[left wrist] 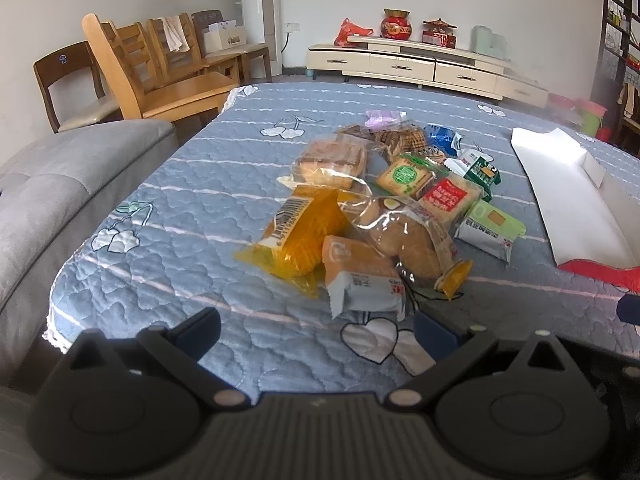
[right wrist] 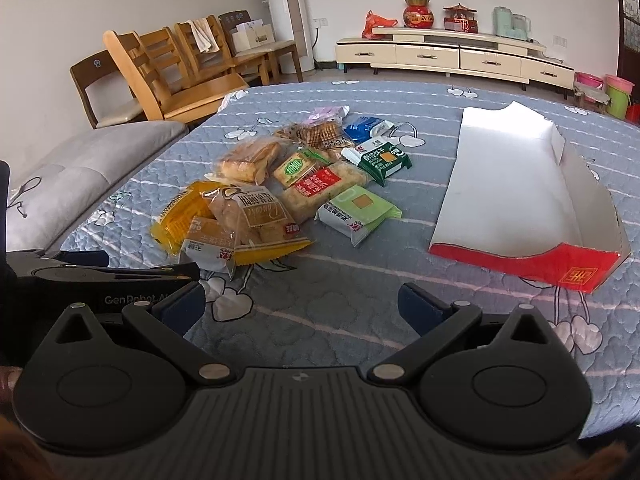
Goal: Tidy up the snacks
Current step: 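Move both tools over the snack pile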
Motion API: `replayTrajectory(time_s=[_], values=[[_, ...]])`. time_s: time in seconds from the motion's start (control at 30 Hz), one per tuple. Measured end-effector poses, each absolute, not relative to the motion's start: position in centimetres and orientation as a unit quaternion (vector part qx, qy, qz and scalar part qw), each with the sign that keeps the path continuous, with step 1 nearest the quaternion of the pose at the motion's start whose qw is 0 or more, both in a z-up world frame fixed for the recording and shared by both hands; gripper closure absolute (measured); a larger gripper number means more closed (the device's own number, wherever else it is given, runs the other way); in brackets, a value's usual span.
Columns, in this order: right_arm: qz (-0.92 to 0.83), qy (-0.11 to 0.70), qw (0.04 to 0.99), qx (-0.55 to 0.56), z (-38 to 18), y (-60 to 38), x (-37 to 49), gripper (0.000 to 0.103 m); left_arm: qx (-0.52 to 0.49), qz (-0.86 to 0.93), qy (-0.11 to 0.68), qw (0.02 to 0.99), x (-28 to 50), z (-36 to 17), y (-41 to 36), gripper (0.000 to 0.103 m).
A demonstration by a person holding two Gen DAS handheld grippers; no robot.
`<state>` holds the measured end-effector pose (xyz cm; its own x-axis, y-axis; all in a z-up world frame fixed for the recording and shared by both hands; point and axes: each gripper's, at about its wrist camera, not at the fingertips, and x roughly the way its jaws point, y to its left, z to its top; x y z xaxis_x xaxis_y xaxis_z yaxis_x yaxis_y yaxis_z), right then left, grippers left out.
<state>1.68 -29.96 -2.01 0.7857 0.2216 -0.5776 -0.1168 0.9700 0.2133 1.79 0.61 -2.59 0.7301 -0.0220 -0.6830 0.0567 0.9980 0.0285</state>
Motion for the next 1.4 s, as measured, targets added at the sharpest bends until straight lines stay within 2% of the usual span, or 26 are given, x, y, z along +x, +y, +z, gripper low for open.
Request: replayTrajectory(time_s=[1.4], values=[[0.077,0.341,0.933,0.086,-2.6,-29.5,2.9,0.000,0.042,-0.016,0.377,0.925,3.9,-4.1,-0.7,0.001]])
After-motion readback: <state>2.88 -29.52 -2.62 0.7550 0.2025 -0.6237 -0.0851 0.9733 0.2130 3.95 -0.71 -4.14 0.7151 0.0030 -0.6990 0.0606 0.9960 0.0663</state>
